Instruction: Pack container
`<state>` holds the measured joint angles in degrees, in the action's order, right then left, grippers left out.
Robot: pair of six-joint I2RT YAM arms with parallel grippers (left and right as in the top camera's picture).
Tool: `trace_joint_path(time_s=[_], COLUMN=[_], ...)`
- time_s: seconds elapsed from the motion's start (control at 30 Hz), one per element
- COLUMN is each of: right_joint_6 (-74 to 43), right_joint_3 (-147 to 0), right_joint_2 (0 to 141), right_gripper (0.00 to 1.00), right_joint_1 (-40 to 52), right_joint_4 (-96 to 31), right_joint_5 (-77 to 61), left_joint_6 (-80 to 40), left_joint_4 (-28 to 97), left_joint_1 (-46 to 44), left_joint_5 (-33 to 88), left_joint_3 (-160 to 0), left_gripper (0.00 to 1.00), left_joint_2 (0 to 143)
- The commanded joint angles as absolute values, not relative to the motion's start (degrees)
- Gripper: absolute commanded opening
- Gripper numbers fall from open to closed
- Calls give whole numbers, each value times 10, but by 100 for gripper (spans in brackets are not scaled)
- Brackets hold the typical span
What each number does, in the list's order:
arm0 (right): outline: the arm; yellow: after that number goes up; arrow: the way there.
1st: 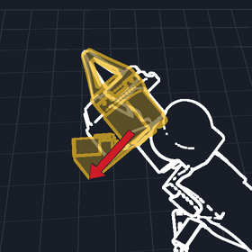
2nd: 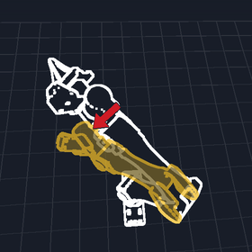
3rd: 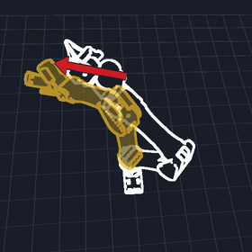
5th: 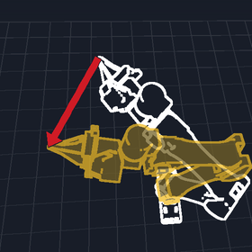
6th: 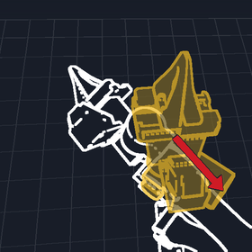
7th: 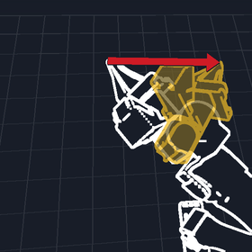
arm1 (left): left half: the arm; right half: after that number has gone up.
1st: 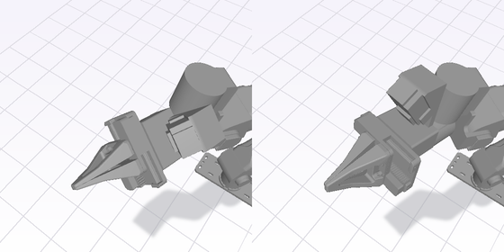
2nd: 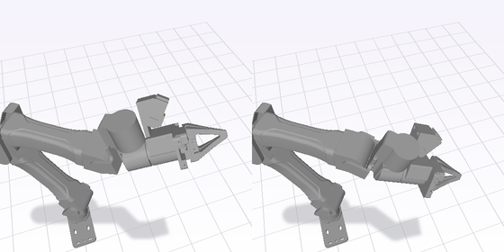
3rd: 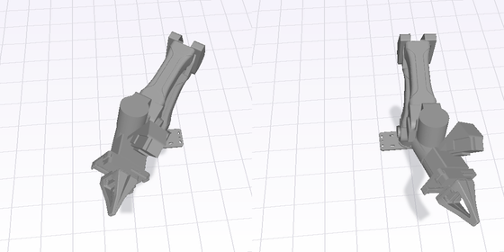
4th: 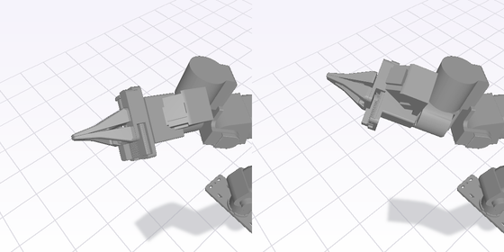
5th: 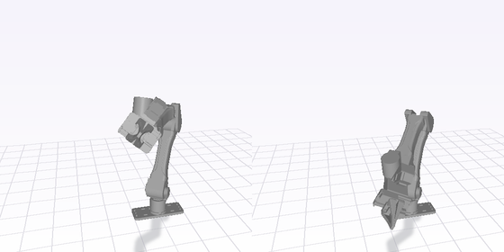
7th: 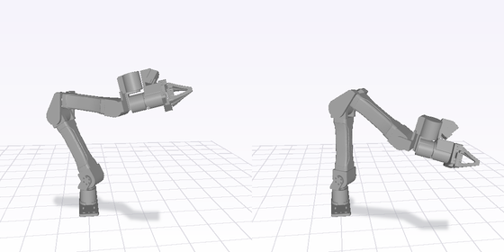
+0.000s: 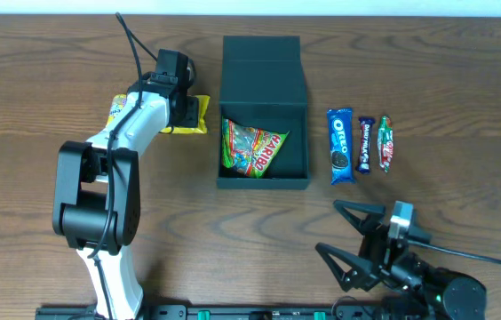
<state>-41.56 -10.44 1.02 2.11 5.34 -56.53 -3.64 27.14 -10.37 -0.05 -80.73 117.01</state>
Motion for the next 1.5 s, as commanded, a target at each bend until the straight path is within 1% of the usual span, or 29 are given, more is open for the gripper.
trace_joint_path(time_s=[0.0,0.07,0.1,0.13,0.2,0.33,0.4,0.47,0.53,0.6,0.7,0.87,1.03,1.27,1.33,1.4,1.47], right_joint_6=[-447,-450,-452,-452,-448,-376,-313,-253,-190,-154,-118,-121,-130,-126,-126,-126,-126], right_joint_3=[-107,-107,-107,-107,-125,-202,-264,-337,-423,-488,-594,-649,-651,-650,-650,-650,-651], right_joint_2=[9,17,27,44,117,288,387,485,591,668,803,948,1016,1064,1070,1070,1070], right_gripper=[98,92,87,84,81,86,78,77,73,71,69,67,66,64,59,50,44], right_joint_1=[18,16,14,10,-1,-20,-22,-22,-21,-16,9,39,42,62,70,73,74], right_joint_4=[78,46,35,32,35,15,-34,-103,-187,-250,-343,-373,-370,-347,-340,-337,-335], right_joint_5=[-522,-459,-432,-413,-384,-383,-379,-359,-325,-283,-188,-117,-93,-88,-81,-72,-69], left_joint_6=[-55,-65,-65,-69,-79,-104,-104,-110,-123,-130,-132,-149,-149,-148,-148,-148,-148], left_joint_4=[276,279,281,286,296,325,348,370,384,389,392,392,392,390,392,393,394], left_joint_1=[-104,-104,-104,-104,-104,-104,-104,-104,-105,-105,-109,-118,-132,-157,-158,-157,-157], left_joint_5=[-11,-11,-10,-10,-10,-10,-10,-10,-10,-10,-10,-4,-4,-6,-6,-6,-6], left_joint_3=[-816,-816,-816,-816,-817,-828,-843,-860,-872,-876,-876,-876,-876,-876,-876,-876,-876], left_gripper=[33,19,12,6,6,6,6,6,6,6,6,6,6,6,6,6,10], left_joint_2=[1189,1189,1189,1189,1188,1175,1162,1144,1115,1089,1034,975,945,927,927,927,927])
